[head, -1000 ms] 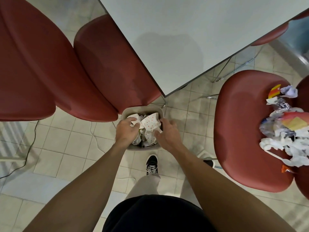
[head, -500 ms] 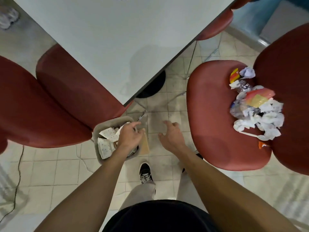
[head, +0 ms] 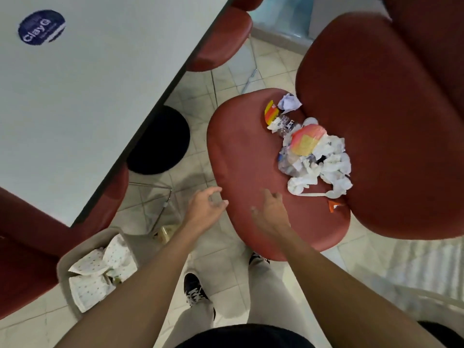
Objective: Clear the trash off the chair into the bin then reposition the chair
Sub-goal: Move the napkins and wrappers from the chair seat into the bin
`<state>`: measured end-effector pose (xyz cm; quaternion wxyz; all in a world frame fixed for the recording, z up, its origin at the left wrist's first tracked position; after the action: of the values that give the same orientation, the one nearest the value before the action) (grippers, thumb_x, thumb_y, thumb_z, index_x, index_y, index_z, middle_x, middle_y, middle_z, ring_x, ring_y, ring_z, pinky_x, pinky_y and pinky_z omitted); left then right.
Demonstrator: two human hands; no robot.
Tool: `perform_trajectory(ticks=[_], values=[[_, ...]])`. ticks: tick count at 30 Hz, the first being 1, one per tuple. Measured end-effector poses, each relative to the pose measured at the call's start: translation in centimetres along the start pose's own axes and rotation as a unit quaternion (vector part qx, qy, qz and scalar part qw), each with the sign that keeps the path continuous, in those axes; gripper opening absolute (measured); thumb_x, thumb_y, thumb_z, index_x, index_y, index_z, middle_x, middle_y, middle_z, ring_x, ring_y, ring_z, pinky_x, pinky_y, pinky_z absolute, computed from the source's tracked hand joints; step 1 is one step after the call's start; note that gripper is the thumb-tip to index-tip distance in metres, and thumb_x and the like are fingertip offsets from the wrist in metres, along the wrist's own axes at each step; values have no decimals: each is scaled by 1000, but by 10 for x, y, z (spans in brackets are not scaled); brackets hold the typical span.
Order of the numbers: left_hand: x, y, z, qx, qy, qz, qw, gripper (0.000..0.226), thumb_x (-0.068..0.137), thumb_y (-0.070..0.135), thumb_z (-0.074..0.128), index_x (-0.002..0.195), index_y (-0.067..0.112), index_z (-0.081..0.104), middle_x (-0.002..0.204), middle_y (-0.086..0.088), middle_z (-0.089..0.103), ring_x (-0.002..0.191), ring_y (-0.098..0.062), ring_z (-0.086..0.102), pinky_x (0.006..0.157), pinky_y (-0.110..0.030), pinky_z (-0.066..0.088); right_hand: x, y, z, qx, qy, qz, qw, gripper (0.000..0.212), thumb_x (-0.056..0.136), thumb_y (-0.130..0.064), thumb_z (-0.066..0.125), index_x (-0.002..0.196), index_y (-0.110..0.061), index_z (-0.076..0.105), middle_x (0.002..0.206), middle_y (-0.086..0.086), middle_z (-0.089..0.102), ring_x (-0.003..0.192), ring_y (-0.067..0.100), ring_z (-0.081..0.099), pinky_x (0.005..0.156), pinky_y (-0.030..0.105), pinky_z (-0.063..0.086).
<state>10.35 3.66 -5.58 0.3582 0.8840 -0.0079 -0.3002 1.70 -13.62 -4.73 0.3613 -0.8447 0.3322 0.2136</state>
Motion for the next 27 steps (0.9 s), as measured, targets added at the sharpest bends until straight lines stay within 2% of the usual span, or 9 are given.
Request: perform_trajectory(ticks=[4,9,11,14,18,21,23,25,27], values=[[29,46,54,19,-42,35,998,38,82,32,70,119,32,62,114,5,53,85,-6,55,76,-19,42,36,49,-38,28,18,41,999,57,87,-23,60,140,-15,39,137,19,35,121,36,48,102,38,42],[64,86,127,77,-89,87,989,35,81,28,72,115,34,64,109,3,56,87,-11,59,89,-28,49,74,112,-73,52,35,83,995,55,85,-22,59,137,-15,43,132,17,40,115,34,50,99,40,44],[80,100,158,98,-108,102,984,36,82,27,71,117,34,64,110,3,56,94,-13,60,93,-31,49,90,139,-85,53,55,94,993,53,83,-24,55,135,-16,45,131,13,42,114,31,48,96,40,46],[99,119,198,104,-133,121,978,38,82,22,71,119,28,64,117,-2,58,106,-18,58,98,-33,46,116,170,-105,47,105,128,985,54,84,-14,57,136,-18,43,137,12,33,119,34,45,93,38,44],[122,128,242,134,-146,145,970,37,81,18,71,118,25,65,118,-4,59,109,-19,55,96,-25,41,148,204,-120,-19,125,172,977,57,87,-15,54,140,-26,37,144,18,24,121,39,42,96,45,42],[134,124,270,154,-173,147,962,39,83,18,68,121,26,63,126,-3,57,120,-19,47,103,-26,35,168,224,-118,-34,116,207,971,59,86,-13,51,140,-31,38,144,19,25,121,41,42,97,45,40],[138,123,283,163,-189,153,956,39,84,15,66,122,24,63,128,-5,55,121,-19,47,104,-25,34,178,231,-112,-46,111,209,971,62,85,-9,51,140,-33,37,144,19,25,119,42,45,95,44,42],[145,118,292,159,-187,143,959,39,83,6,63,118,22,66,125,-6,56,116,-18,51,101,-21,36,187,236,-106,-54,112,194,973,65,84,-2,50,140,-30,38,142,20,31,117,40,48,91,40,44],[149,113,295,151,-174,126,965,39,81,-2,59,113,19,69,121,-6,61,112,-17,56,94,-12,37,192,240,-104,-32,129,170,976,62,83,4,48,138,-24,43,133,20,45,114,38,51,90,40,43]])
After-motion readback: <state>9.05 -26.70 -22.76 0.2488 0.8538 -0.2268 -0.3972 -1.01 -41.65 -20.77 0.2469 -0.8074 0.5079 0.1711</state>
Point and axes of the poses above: each hand's wrist, its own x-axis towards the middle knuckle, its own z-axis out of the palm, y = z × x, the point moved 7 cm from there along x, towards the middle knuckle
